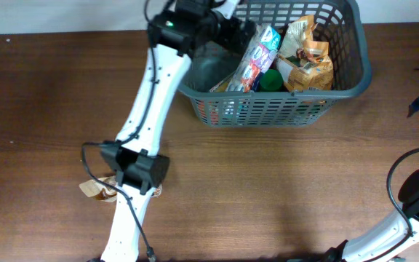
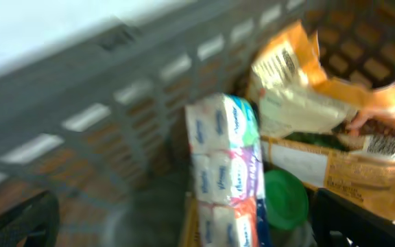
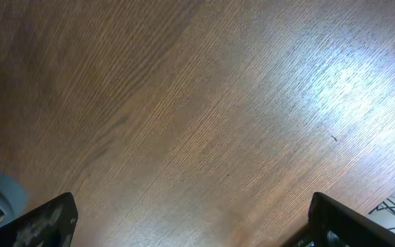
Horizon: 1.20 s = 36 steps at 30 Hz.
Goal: Pack container
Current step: 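Open the left gripper and withdraw it from the basket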
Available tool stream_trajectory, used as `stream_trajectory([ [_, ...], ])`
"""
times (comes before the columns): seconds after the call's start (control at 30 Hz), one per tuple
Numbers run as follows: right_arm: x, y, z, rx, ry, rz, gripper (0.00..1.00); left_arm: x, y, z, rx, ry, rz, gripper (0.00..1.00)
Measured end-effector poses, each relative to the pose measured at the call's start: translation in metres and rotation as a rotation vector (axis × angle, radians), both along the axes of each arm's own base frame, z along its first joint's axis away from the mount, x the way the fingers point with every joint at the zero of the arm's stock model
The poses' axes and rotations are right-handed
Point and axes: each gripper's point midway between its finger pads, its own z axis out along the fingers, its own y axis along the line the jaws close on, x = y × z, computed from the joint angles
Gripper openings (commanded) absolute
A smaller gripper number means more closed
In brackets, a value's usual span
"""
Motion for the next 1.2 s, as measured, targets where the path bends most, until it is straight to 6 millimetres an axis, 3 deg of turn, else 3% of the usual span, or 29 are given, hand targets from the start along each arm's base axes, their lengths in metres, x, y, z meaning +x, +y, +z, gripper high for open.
stream_trajectory([
  [0.07, 0.000, 0.000, 0.000, 0.000, 0.000, 0.000, 0.99, -0.006, 0.014, 0.021, -0.007, -0.017, 0.018, 0.99],
  [0.2, 0.000, 0.000, 0.000, 0.000, 0.000, 0.000, 0.99, -0.035, 0.057, 0.085, -0.010, -0.080, 0.087, 0.99],
  [0.33, 0.000, 0.000, 0.000, 0.000, 0.000, 0.000, 0.99, -0.088, 0.112, 0.146, 0.010, -0.130, 0.185, 0.99],
  [0.4, 0.000, 0.000, 0.000, 0.000, 0.000, 0.000, 0.99, -0.116, 0.137, 0.167, 0.011, -0.139, 0.233, 0.99],
  [0.47, 0.000, 0.000, 0.000, 0.000, 0.000, 0.000, 0.99, -0.137, 0.155, 0.174, 0.019, -0.124, 0.271, 0.99],
  [0.63, 0.000, 0.000, 0.000, 0.000, 0.001, 0.000, 0.99, -0.161, 0.178, 0.156, 0.036, 0.003, 0.341, 0.99],
  [1.0, 0.000, 0.000, 0.000, 0.000, 0.000, 0.000, 0.99, -0.149, 0.206, 0.139, -0.123, 0.167, 0.586, 0.99],
  [1.2, 0.000, 0.000, 0.000, 0.000, 0.001, 0.000, 0.99, -0.136, 0.228, 0.089, -0.232, 0.417, 0.873, 0.99],
])
